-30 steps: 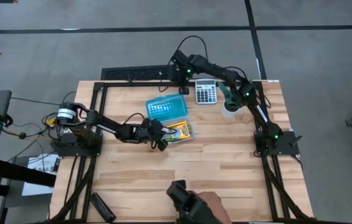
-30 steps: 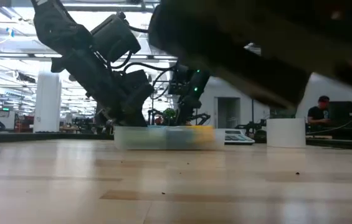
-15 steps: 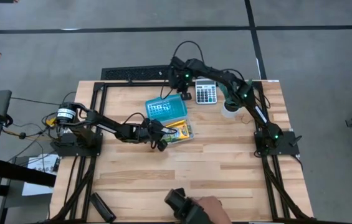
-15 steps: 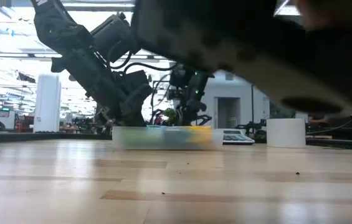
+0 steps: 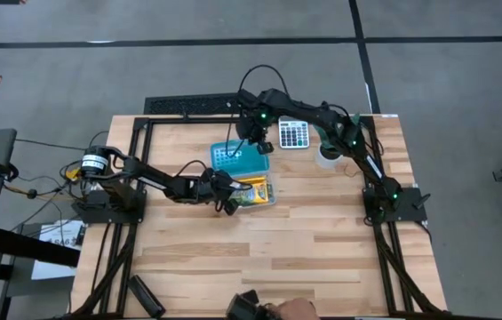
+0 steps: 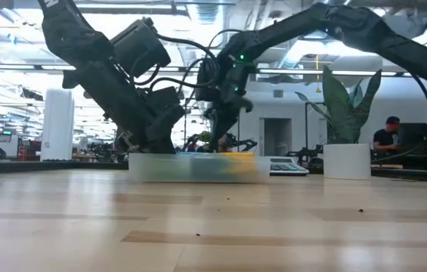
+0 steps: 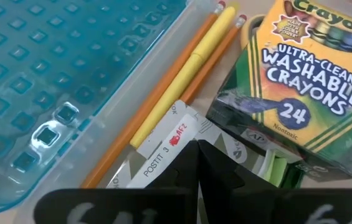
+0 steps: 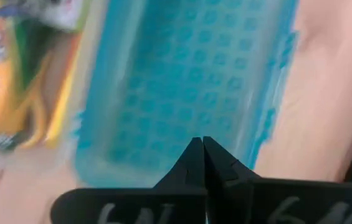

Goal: Pack school essentials
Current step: Close the supply box

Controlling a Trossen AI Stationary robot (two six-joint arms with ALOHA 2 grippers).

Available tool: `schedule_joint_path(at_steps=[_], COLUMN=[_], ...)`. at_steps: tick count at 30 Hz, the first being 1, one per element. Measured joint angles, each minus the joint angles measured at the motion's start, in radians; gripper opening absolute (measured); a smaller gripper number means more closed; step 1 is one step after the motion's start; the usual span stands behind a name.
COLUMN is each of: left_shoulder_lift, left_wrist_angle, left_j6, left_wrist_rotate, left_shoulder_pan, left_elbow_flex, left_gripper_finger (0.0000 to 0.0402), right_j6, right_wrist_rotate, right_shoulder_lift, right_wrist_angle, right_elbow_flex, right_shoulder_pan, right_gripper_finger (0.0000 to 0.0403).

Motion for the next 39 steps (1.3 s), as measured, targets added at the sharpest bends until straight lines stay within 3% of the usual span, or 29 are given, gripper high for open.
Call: schedule_joint_path(at_steps=[6, 13, 19, 28, 39], left_shoulder_lift=[0.0, 0.0, 0.0, 0.0, 0.0], left_wrist_angle=[-0.009, -0.014, -0.011, -0.011, -0.011], left_j6=[0.018, 0.035, 0.038, 0.037, 0.029], left_wrist_rotate=[0.0, 0.001, 0.008, 0.008, 0.008], left_shoulder_pan=[0.003, 0.005, 0.006, 0.012, 0.013], left_elbow_flex=[0.0, 0.0, 0.0, 0.0, 0.0], left_gripper_finger=[0.0, 0.0, 0.0, 0.0, 0.0], right_j6=[0.0, 0.025, 0.033, -0.007, -0.006], right_wrist_rotate=[0.111, 0.101, -0.007, -0.08, -0.087], right_shoulder_lift=[-0.007, 0.043, 0.076, 0.086, 0.086], right_wrist_angle=[0.091, 0.246, 0.164, 0.095, -0.147], right_elbow_flex=[0.0, 0.0, -0.002, 0.0, 0.103], right_shoulder_pan=[-0.002, -0.068, -0.099, -0.083, -0.023], right_gripper_finger=[0.0001, 0.0001, 0.0001, 0.0, 0.0])
